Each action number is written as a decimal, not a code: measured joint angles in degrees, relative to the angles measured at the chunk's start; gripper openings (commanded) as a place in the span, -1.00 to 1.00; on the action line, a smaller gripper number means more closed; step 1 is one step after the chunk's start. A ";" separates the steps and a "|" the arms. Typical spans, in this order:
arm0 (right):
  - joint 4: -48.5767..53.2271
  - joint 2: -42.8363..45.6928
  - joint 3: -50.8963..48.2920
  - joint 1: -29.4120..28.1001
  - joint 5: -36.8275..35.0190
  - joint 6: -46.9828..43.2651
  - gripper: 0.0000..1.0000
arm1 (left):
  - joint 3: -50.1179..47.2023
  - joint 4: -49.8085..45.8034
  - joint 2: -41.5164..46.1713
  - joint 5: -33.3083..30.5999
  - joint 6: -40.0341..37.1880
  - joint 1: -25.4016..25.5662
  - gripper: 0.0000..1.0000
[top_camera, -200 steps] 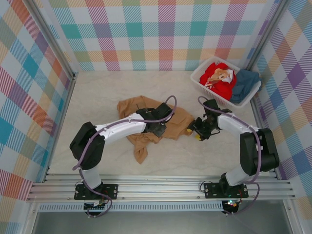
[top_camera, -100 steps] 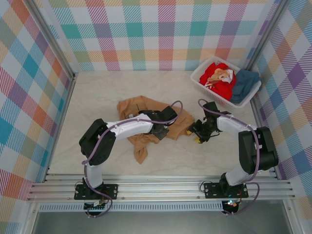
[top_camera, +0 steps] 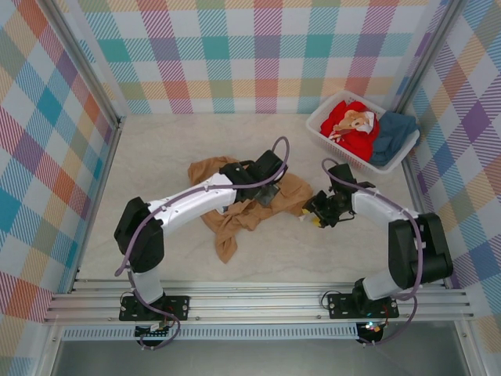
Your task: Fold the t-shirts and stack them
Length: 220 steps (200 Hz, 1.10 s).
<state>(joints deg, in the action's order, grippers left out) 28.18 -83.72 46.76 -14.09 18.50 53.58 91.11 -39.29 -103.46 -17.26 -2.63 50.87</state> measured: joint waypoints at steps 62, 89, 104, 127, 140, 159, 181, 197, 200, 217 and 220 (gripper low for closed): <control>-0.50 7.82 -1.14 -9.14 -2.86 0.28 -0.11 | 27.61 -4.57 -6.03 2.36 12.02 -11.45 -1.00; -2.69 7.30 -2.36 -11.21 -2.80 1.79 -0.07 | 40.33 -6.82 -9.68 3.96 14.84 -16.70 -1.00; -4.90 5.79 -2.03 -12.17 -2.29 2.62 -0.07 | 44.57 -7.87 -10.47 4.72 15.58 -17.55 -1.00; -7.19 0.57 0.81 -14.60 -1.42 3.43 0.00 | 47.91 -9.42 -10.69 5.90 17.62 -18.91 -1.00; -8.24 -3.43 3.78 -17.35 -0.59 3.63 0.05 | 49.13 -9.94 -11.21 7.04 19.26 -20.63 -1.00; -9.42 -10.47 10.10 -22.29 0.87 3.54 0.17 | 49.79 -10.10 -12.63 7.89 21.35 -24.57 -1.00; -9.81 -19.28 18.73 -27.74 1.73 3.15 0.21 | 49.77 -10.29 -14.53 8.92 22.88 -28.15 -1.00; -7.32 -26.14 26.49 -30.62 0.98 2.51 0.23 | 49.77 -11.06 -15.26 9.29 23.45 -29.94 -1.00; -6.88 -26.93 27.41 -30.95 0.87 2.45 0.22 | 49.75 -11.32 -15.28 9.33 23.45 -30.12 -1.00; -3.13 -31.50 32.26 -32.59 -1.53 1.95 0.14 | 49.70 -11.98 -15.30 9.55 23.67 -30.47 -1.00; -2.29 -32.15 32.83 -32.70 -1.92 1.77 0.11 | 49.68 -11.96 -15.30 9.68 23.67 -30.51 -1.00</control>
<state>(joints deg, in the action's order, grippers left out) 25.89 -115.87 79.59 -46.78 16.58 55.35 140.79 -51.24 -118.76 -7.57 21.04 20.36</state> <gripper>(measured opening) 0.587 0.048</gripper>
